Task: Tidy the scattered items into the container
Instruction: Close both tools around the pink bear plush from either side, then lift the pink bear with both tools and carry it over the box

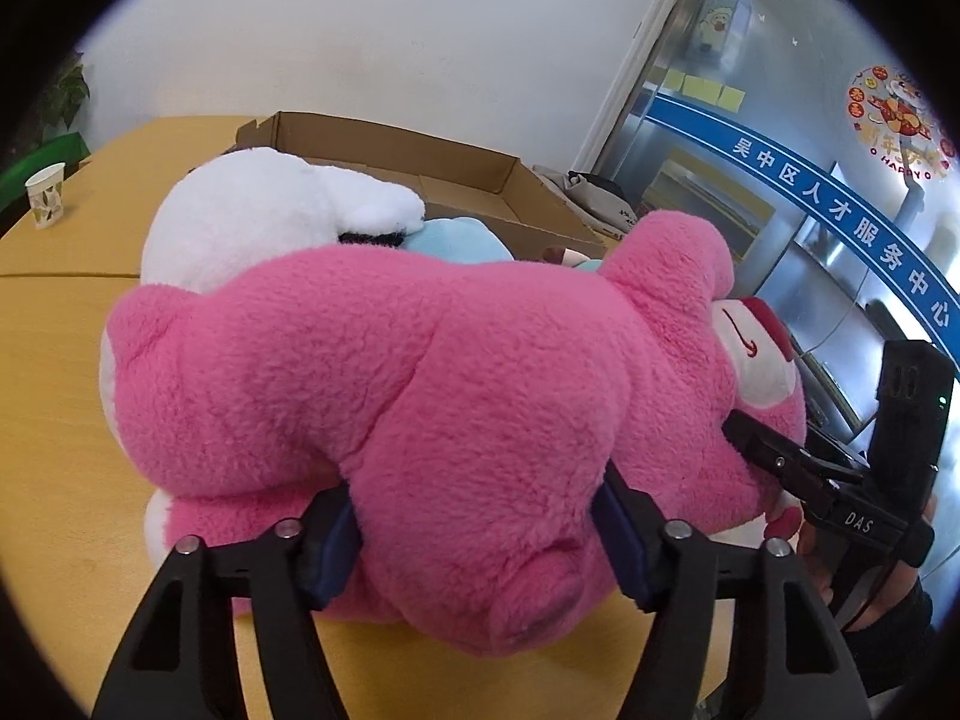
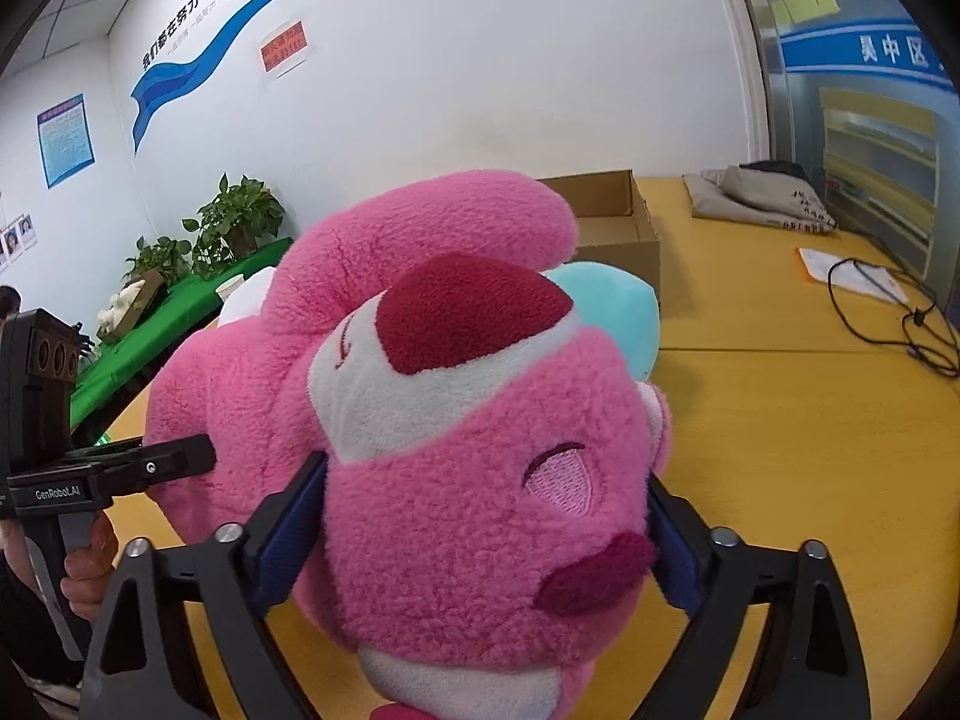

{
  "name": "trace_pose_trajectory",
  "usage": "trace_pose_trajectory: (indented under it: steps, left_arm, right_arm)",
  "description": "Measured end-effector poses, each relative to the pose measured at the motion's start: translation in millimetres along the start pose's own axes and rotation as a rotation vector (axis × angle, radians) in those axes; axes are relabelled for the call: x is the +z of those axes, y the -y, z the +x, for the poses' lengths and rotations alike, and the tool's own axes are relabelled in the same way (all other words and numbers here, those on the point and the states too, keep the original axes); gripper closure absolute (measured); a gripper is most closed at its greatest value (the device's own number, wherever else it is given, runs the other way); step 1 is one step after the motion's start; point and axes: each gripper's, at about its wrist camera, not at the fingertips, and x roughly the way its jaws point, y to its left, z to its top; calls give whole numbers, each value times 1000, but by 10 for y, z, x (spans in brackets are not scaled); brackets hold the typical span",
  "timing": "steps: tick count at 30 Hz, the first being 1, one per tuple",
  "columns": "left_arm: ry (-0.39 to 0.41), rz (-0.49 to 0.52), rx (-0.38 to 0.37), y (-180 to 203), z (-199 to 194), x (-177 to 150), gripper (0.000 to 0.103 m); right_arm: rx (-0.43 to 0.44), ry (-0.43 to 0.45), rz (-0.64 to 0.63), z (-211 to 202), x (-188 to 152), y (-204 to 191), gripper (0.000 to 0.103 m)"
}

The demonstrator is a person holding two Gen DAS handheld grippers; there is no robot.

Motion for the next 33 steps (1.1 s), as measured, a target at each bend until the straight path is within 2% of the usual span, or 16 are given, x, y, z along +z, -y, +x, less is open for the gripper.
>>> trace_pose_trajectory:
  steps: [3,5,11,18,24,33]
  left_arm:
    - [11,4,-5,6,-108,-28,49]
    - [16,1,-8,9,-187,-41,49]
    - [116,30,8,103,-591,29,50]
    - [200,65,24,144,-893,359,51]
    - [222,72,77,94,-941,727,51]
    - [250,17,153,-101,-887,1119,52]
  right_arm:
    - [-31,23,-44,-92,-6,-131,21]
    - [-38,32,-52,-162,-14,-198,27]
    - [-30,87,-63,-444,73,-417,29]
    - [2,179,-90,-678,423,-608,29]
    - [77,195,-88,-535,814,-584,29]
    - [173,205,-132,-95,1356,-637,31]
